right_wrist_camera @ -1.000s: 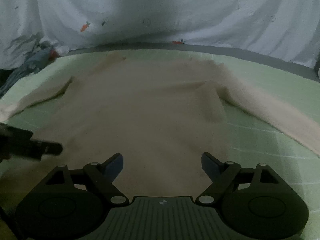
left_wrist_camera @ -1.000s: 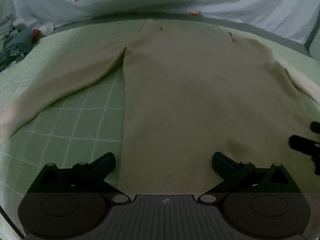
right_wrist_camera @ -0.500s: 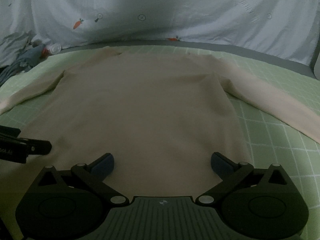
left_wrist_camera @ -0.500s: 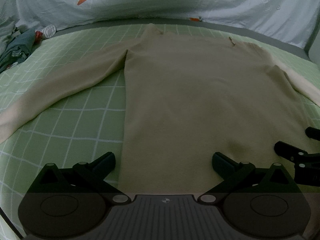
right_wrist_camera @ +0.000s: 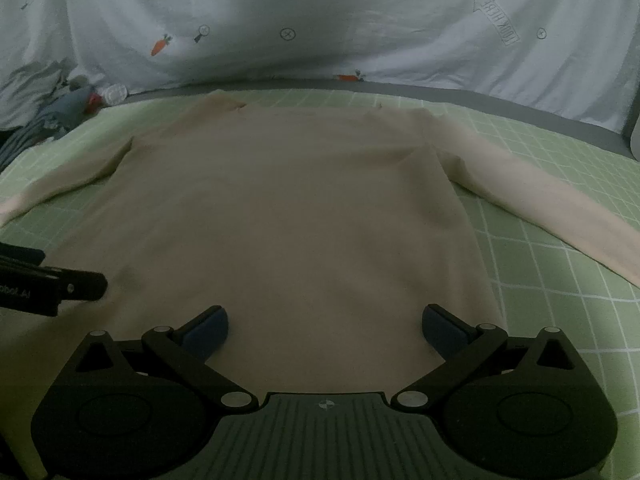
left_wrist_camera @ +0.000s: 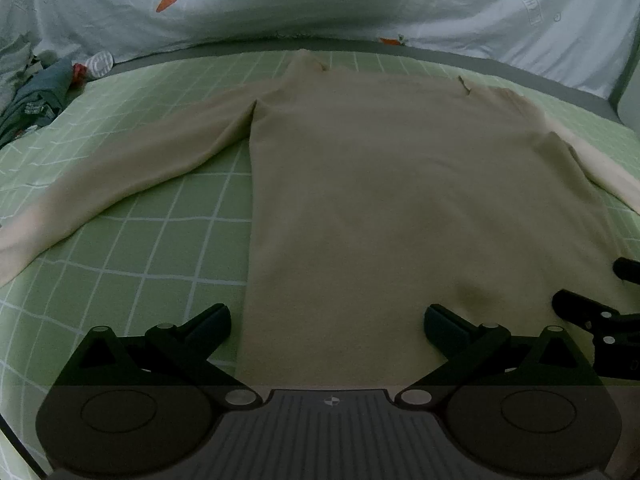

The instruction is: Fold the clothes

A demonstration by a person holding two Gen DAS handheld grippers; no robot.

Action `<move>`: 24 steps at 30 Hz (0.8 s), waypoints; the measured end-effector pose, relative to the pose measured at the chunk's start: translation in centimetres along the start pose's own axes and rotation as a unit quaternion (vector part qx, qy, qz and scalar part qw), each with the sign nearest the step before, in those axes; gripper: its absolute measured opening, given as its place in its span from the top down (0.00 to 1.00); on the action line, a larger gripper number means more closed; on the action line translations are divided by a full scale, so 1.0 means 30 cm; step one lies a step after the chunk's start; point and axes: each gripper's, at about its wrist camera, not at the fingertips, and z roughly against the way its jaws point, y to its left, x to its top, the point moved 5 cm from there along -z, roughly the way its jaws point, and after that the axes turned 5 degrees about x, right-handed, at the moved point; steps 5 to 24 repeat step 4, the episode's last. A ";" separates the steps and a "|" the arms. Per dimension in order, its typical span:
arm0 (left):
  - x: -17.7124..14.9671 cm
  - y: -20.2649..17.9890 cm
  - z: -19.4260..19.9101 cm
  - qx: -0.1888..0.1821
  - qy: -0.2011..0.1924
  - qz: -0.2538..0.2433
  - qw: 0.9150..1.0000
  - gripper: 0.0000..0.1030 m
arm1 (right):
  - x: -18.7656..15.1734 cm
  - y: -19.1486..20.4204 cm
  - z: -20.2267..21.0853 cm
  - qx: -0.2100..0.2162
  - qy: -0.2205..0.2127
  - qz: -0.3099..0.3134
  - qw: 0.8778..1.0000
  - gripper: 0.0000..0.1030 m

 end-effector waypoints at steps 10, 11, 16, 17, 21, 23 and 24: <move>0.000 0.000 -0.001 0.000 -0.001 0.000 1.000 0.00 | 0.000 0.000 -0.003 0.000 0.000 0.000 1.000 0.00; 0.000 0.000 -0.001 0.000 -0.001 0.000 1.000 0.00 | 0.000 0.000 -0.003 0.000 0.000 0.000 1.000 0.00; 0.000 0.000 -0.001 0.000 -0.001 0.000 1.000 0.00 | 0.000 0.000 -0.003 0.000 0.000 0.000 1.000 0.00; 0.000 0.000 -0.001 0.000 -0.001 0.000 1.000 0.00 | 0.000 0.000 -0.003 0.000 0.000 0.000 1.000 0.00; 0.000 0.000 -0.001 0.000 -0.001 0.000 1.000 0.00 | 0.000 0.000 -0.003 0.000 0.000 0.000 1.000 0.00; 0.000 0.000 -0.001 0.000 -0.001 0.000 1.000 0.00 | 0.000 0.000 -0.003 0.000 0.000 0.000 1.000 0.00; 0.000 0.000 -0.001 0.000 -0.001 0.000 1.000 0.00 | 0.000 0.000 -0.003 0.000 0.000 0.000 1.000 0.00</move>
